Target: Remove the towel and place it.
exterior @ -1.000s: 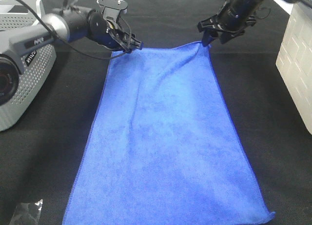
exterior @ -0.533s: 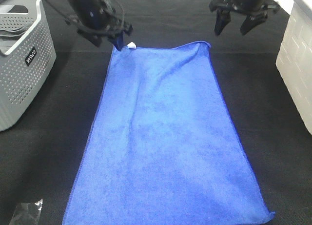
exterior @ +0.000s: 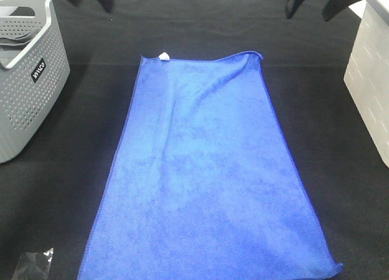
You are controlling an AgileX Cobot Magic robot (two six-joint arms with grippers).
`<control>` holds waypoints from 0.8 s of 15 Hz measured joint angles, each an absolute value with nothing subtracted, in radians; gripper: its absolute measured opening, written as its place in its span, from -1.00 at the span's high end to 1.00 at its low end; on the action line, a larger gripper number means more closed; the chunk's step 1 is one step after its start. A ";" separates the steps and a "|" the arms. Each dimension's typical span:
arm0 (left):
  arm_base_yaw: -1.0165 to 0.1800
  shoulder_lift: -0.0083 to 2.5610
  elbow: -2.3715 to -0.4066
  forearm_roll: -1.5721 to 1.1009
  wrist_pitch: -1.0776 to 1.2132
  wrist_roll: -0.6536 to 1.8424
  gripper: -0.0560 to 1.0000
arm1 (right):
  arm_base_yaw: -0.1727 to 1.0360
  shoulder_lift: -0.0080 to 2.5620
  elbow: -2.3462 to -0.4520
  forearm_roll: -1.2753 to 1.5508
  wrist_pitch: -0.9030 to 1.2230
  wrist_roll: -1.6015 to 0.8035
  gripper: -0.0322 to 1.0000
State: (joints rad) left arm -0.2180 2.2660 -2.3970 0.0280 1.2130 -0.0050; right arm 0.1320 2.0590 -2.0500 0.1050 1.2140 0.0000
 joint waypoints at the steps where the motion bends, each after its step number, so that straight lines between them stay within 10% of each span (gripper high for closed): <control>1: -0.182 2.248 -2.397 0.028 1.213 -0.010 -0.27 | 0.132 2.013 -1.996 0.097 1.215 0.000 -0.39; 6: 0.058 2.040 -2.294 0.031 1.214 -0.023 -0.27 | 0.132 1.826 -1.914 -0.018 1.217 0.083 -0.39; 12: 0.250 1.568 -1.716 0.034 1.151 0.000 -0.27 | 0.016 1.701 -1.763 0.012 1.216 0.102 -0.38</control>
State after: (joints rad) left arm 0.2500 1.5680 -1.7160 0.0340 1.1510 0.0000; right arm 0.0160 1.7010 -1.7630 0.0120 1.2160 0.1020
